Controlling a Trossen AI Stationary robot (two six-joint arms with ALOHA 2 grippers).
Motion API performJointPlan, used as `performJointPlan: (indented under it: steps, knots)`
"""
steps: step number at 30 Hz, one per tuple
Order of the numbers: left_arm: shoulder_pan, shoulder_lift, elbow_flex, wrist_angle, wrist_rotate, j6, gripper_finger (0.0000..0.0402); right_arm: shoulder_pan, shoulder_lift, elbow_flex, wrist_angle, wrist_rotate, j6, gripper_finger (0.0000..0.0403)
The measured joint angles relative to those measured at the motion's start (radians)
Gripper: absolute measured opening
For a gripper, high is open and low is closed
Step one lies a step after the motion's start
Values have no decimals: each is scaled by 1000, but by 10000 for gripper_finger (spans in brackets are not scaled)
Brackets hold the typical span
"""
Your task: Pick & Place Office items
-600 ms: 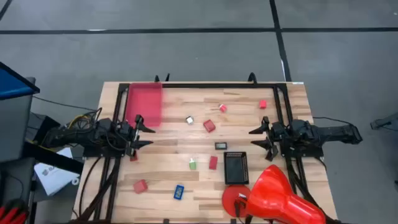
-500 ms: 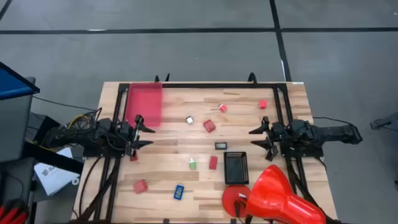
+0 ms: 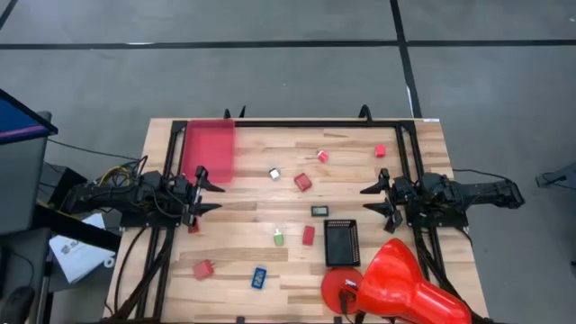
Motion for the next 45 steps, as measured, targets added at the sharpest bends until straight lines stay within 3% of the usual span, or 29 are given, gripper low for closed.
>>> performJointPlan:
  steps: [39,45]
  knots:
    - [0,2,0,23,-22,-1,208,0,0,0,0,0,0,212]
    - [0,7,0,211,-41,-298,208,0,0,0,0,0,0,212]
